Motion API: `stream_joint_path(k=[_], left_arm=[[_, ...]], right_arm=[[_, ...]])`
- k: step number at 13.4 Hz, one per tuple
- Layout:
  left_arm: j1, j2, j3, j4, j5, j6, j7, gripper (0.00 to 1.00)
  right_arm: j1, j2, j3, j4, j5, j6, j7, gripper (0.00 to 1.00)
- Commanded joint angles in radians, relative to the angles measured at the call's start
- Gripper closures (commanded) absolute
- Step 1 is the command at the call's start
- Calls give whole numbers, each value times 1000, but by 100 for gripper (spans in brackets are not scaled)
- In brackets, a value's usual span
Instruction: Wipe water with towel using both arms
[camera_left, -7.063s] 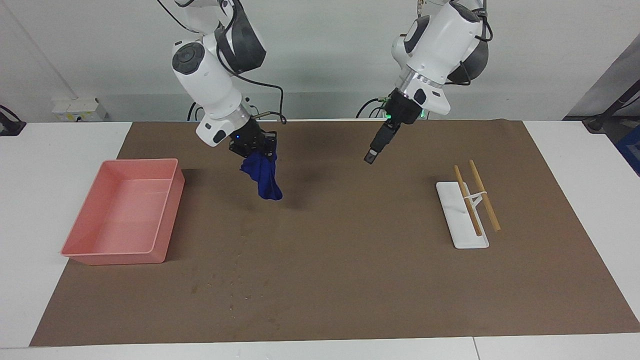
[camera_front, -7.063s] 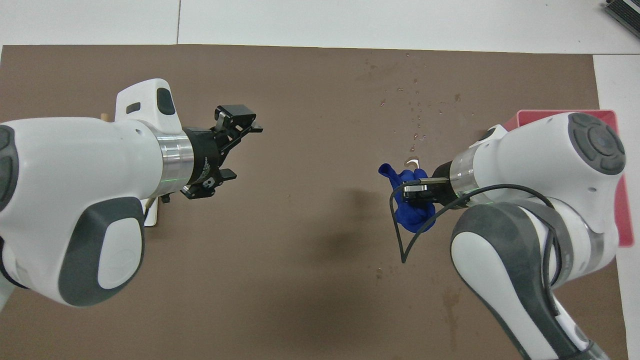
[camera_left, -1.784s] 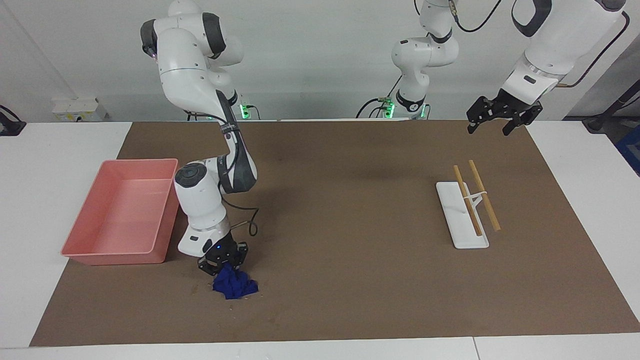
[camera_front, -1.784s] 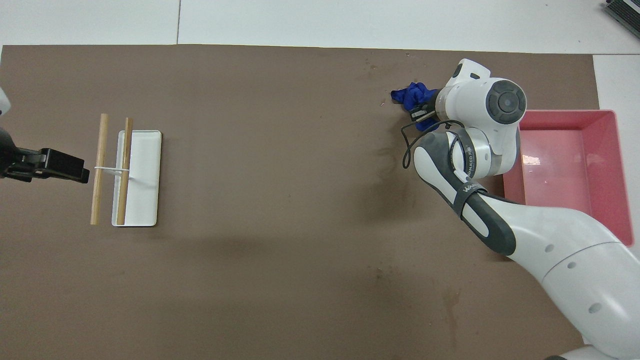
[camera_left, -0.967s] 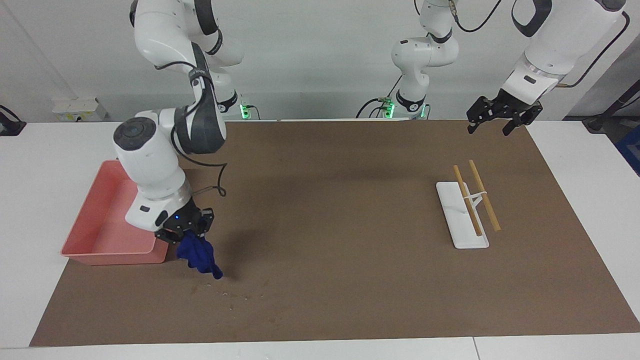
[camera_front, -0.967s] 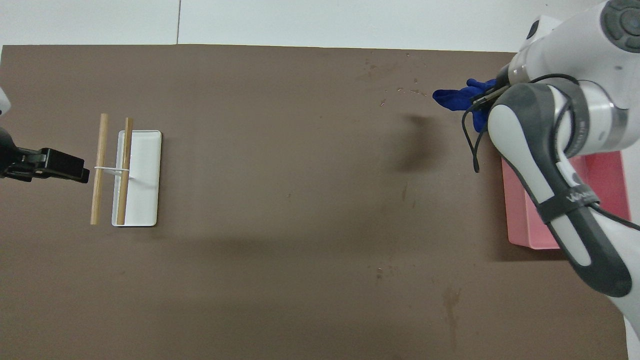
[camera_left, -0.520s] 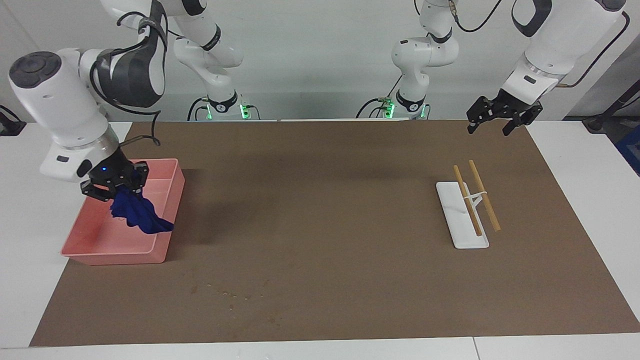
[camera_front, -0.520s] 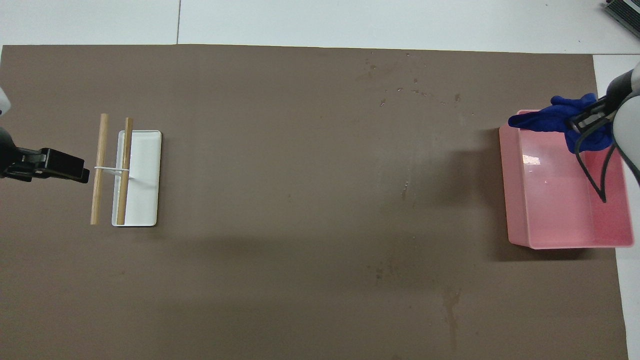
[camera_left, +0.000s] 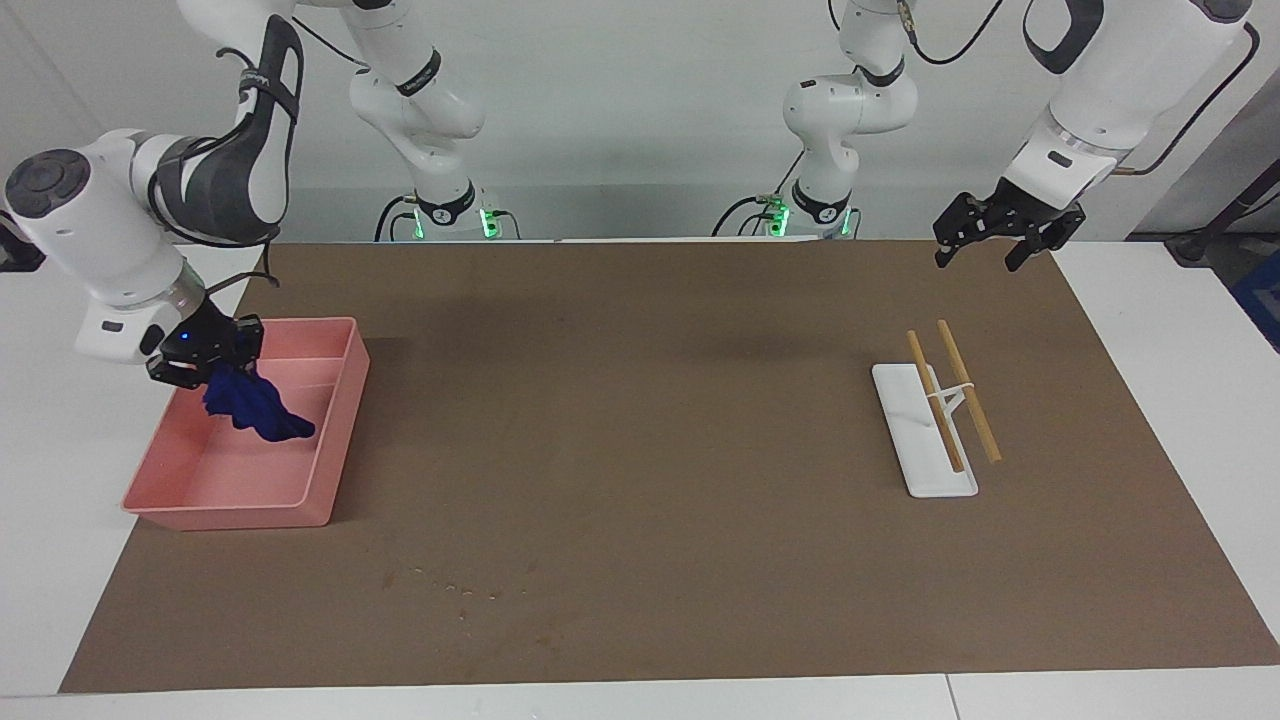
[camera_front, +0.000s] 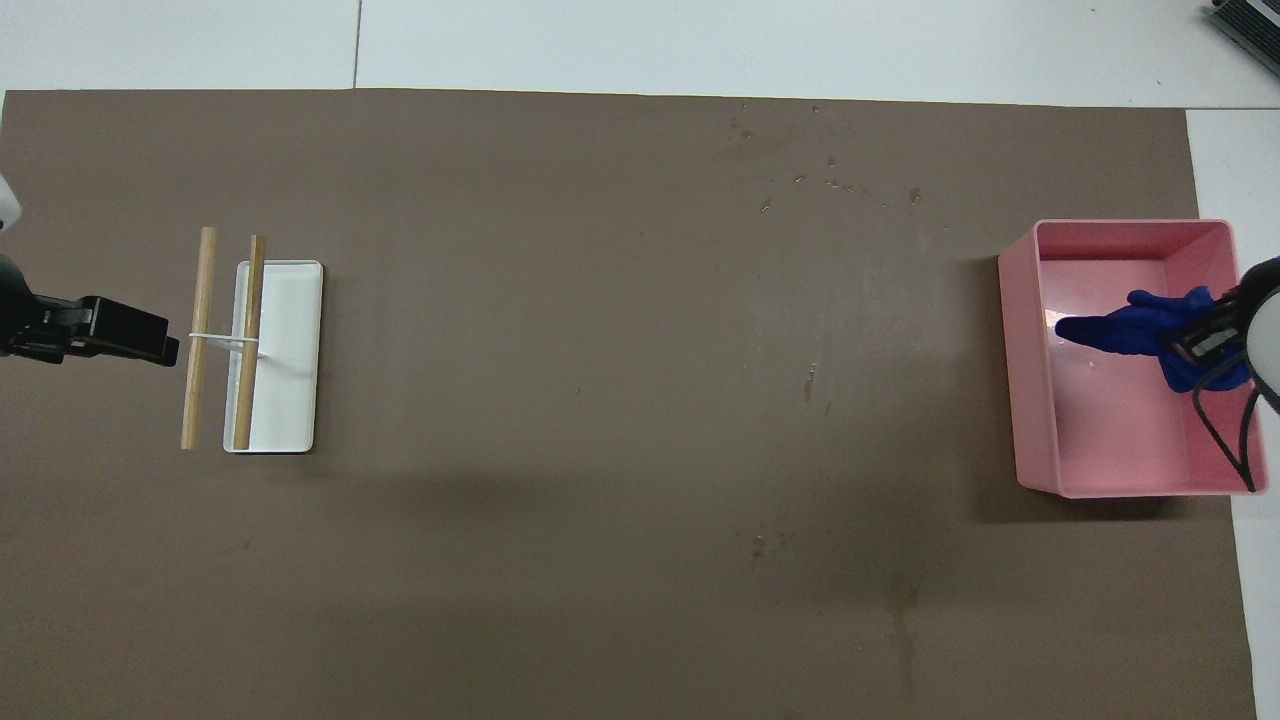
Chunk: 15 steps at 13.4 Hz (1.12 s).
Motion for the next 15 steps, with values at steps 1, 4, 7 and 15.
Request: stream_joint_path(k=[1,4,7,15], left_arm=[[-4,-30,2,-35,7,20,-4,0],[-4,-30,2,-35,7,20,-4,0],[-4,-30,2,-35,7,20,-2,0],[-4,-30,2,-35,7,22,-2,0]], right_arm=[[-6,-56,17,-52,-5,24,-21,0],[3,-58,24,-37,3,22,-16,0],[49,-91,43,45,59,-22,48,0],[247,-211,65,84,68,-241,570,0]])
